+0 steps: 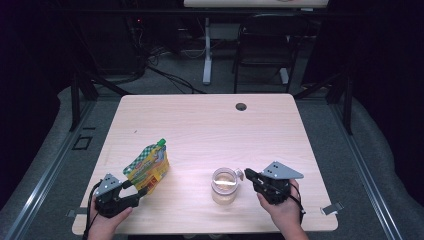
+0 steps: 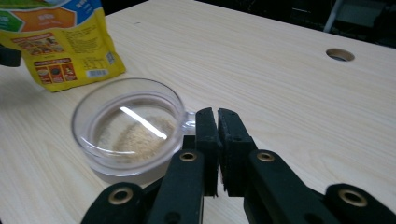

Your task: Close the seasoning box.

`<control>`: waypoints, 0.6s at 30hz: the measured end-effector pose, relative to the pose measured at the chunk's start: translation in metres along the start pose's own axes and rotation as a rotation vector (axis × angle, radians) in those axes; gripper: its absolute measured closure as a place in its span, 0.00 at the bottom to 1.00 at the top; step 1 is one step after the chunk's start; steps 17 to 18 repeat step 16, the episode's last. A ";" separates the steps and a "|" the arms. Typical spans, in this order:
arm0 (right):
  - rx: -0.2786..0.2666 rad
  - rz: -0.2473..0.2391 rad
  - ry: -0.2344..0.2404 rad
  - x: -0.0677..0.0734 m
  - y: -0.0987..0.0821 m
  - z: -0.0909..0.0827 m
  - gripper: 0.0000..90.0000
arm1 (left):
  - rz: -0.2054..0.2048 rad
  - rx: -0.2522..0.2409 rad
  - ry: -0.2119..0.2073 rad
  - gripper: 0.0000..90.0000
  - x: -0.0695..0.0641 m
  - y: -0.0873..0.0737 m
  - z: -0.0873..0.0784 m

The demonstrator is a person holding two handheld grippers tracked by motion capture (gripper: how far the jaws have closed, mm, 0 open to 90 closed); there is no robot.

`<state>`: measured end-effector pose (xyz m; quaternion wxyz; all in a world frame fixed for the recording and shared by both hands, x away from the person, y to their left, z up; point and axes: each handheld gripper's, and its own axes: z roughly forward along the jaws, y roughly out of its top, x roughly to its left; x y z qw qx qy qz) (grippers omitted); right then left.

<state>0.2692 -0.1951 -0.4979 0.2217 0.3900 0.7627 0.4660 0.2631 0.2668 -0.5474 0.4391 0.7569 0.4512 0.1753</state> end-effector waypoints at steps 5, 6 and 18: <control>0.003 0.011 -0.048 -0.014 -0.013 0.004 0.82 | 0.006 0.012 0.003 0.43 0.001 0.001 0.001; 0.009 0.011 -0.061 -0.017 -0.017 0.006 0.82 | 0.009 0.017 -0.002 0.43 0.002 0.001 0.001; 0.067 0.121 -0.088 -0.037 -0.035 0.016 0.60 | 0.008 0.014 0.004 0.43 0.003 0.001 0.003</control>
